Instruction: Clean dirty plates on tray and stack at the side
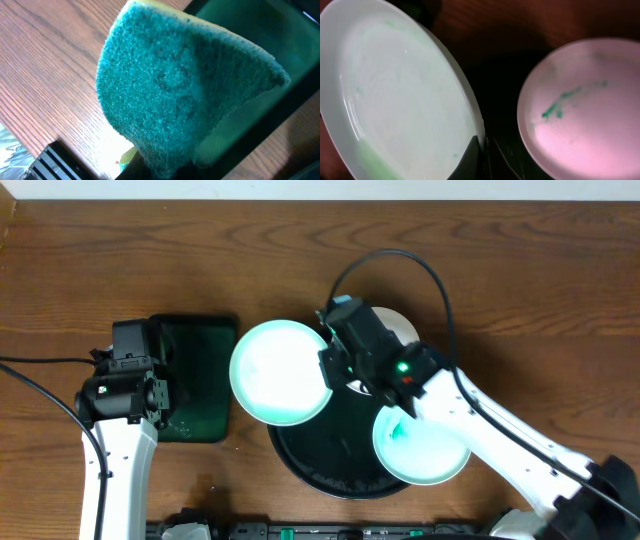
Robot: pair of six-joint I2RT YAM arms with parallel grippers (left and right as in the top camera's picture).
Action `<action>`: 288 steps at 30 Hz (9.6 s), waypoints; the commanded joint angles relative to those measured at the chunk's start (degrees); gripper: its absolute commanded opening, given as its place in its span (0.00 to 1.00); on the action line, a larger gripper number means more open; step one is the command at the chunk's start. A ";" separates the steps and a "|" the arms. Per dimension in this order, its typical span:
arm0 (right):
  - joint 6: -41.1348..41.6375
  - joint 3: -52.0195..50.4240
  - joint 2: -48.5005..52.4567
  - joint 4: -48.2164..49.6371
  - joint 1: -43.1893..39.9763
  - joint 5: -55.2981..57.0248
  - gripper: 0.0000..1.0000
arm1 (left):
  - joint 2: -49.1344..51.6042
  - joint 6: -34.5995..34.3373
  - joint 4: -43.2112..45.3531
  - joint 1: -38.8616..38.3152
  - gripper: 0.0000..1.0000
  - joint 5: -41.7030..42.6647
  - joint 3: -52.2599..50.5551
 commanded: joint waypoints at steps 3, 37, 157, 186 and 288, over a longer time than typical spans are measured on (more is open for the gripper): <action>-4.22 8.57 6.54 -1.46 0.09 -0.42 0.01 | -0.09 -1.01 0.04 3.06 0.07 -3.10 3.30; -12.09 42.51 36.70 0.72 9.14 -3.45 0.01 | 3.19 7.06 0.83 22.01 0.07 16.00 7.96; 2.01 73.00 34.88 -55.25 -34.47 11.78 0.01 | 11.28 9.84 2.73 15.54 0.07 21.38 7.93; 2.80 31.30 34.91 -36.89 -57.90 5.79 0.01 | 16.00 10.93 4.39 10.45 0.07 21.42 7.93; -12.09 -2.40 16.68 -0.92 -27.80 -12.81 0.48 | 32.37 24.98 8.44 4.46 0.46 29.11 7.93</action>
